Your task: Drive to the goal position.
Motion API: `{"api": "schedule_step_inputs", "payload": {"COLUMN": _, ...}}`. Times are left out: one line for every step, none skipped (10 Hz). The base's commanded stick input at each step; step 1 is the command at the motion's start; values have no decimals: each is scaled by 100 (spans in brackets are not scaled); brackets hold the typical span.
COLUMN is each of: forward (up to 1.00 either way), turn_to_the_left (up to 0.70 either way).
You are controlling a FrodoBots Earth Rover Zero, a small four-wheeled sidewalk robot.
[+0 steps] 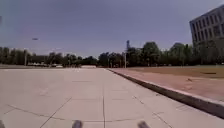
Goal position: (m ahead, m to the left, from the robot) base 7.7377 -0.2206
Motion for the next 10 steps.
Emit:
{"api": "schedule_step_inputs", "payload": {"forward": 85, "turn_to_the_left": 0}}
{"api": "schedule_step_inputs", "payload": {"forward": 85, "turn_to_the_left": 0}}
{"api": "schedule_step_inputs", "payload": {"forward": 85, "turn_to_the_left": 5}}
{"api": "schedule_step_inputs", "payload": {"forward": 85, "turn_to_the_left": 15}}
{"api": "schedule_step_inputs", "payload": {"forward": 85, "turn_to_the_left": 24}}
{"api": "schedule_step_inputs", "payload": {"forward": 85, "turn_to_the_left": 0}}
{"api": "schedule_step_inputs", "payload": {"forward": 85, "turn_to_the_left": 0}}
{"api": "schedule_step_inputs", "payload": {"forward": 85, "turn_to_the_left": 0}}
{"api": "schedule_step_inputs", "payload": {"forward": 85, "turn_to_the_left": 0}}
{"api": "schedule_step_inputs", "payload": {"forward": 85, "turn_to_the_left": 0}}
